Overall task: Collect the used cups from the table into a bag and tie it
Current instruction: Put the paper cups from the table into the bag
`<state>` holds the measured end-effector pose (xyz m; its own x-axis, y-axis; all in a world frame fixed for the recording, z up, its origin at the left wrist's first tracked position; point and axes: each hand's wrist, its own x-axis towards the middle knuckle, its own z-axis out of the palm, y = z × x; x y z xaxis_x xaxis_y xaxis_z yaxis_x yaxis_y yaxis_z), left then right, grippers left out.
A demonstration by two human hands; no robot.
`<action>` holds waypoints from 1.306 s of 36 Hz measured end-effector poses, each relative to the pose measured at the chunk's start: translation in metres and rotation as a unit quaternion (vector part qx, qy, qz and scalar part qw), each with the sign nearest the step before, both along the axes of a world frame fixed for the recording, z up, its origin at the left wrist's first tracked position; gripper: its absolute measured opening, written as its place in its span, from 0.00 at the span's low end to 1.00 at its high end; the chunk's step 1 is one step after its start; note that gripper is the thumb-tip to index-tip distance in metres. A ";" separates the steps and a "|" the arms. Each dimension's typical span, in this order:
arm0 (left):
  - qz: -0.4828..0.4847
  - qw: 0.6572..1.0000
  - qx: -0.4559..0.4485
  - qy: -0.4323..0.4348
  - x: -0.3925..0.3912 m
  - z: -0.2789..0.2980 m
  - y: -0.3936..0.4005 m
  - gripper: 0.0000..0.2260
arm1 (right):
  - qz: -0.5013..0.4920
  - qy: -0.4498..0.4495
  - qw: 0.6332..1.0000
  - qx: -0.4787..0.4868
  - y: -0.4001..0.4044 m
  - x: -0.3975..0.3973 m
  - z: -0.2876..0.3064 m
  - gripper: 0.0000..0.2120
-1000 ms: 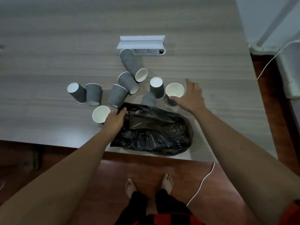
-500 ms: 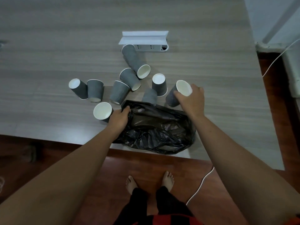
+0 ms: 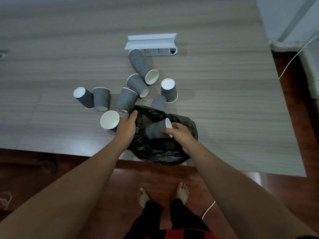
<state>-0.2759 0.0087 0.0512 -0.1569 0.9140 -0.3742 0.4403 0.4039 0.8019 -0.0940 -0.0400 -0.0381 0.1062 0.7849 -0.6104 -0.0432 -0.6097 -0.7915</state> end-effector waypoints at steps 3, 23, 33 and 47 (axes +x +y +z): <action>0.022 1.000 -0.007 0.018 -0.012 0.002 0.001 0.15 | 0.069 -0.075 0.994 0.033 0.003 0.009 0.000 0.28; 0.000 0.995 -0.087 0.042 -0.026 0.004 0.021 0.15 | 0.085 -0.412 0.891 0.170 0.132 0.021 0.055 0.43; -0.004 0.995 -0.093 0.021 -0.026 0.001 0.028 0.12 | 0.079 -0.463 0.871 0.144 0.151 0.021 0.039 0.29; 0.042 0.988 -0.146 -0.037 -0.022 0.006 0.033 0.13 | -0.095 -0.180 0.959 0.196 0.016 -0.012 0.069 0.16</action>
<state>-0.2976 0.0418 0.0573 -0.1905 0.7498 -0.6336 0.3400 0.6559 0.6739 -0.1056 -0.0238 0.0310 0.4188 0.8922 -0.1691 0.1941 -0.2699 -0.9431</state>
